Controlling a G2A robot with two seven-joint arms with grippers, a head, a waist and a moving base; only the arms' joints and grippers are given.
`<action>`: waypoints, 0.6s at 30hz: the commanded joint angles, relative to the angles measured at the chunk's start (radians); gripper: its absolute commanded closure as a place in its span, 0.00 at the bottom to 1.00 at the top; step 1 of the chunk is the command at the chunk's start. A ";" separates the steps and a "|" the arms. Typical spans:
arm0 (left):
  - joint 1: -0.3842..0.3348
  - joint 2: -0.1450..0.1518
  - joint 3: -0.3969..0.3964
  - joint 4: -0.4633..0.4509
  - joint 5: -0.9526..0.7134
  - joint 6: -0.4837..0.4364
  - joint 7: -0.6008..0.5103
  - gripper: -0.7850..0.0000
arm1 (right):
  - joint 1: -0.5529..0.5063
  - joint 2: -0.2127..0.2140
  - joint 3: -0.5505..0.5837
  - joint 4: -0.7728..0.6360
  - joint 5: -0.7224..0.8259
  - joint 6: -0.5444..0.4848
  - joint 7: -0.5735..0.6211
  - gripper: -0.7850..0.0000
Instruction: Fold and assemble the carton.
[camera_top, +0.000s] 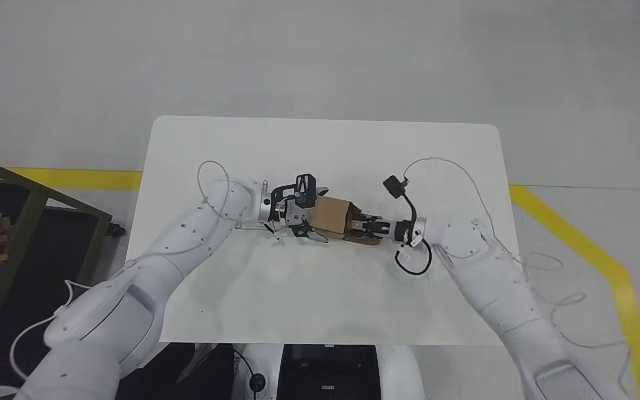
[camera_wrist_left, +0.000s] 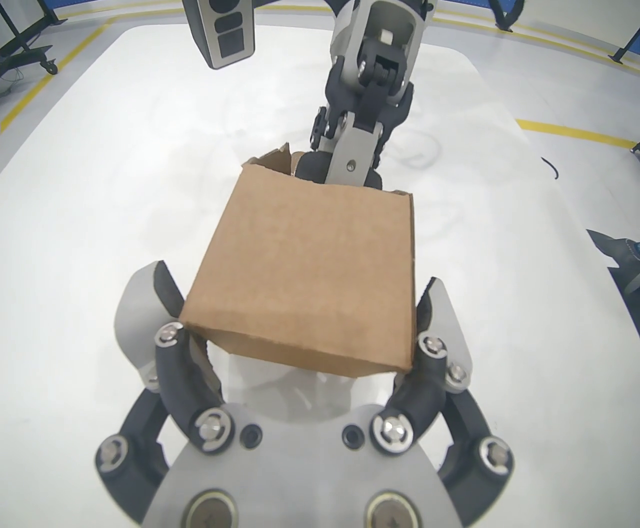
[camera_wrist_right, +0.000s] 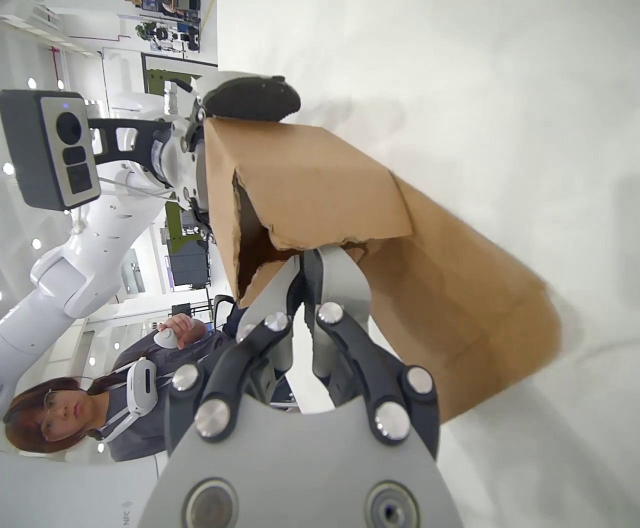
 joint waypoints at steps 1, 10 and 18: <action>-0.001 -0.001 0.000 0.002 0.003 -0.001 0.001 0.00 | -0.011 0.007 0.018 -0.015 -0.011 0.001 -0.001 1.00; -0.004 -0.003 -0.002 0.004 0.015 0.000 0.004 0.00 | -0.048 0.027 0.075 -0.053 -0.017 0.018 -0.016 1.00; -0.003 -0.002 -0.007 0.002 0.022 0.000 0.004 0.00 | -0.032 0.014 0.040 -0.018 0.010 -0.004 -0.029 1.00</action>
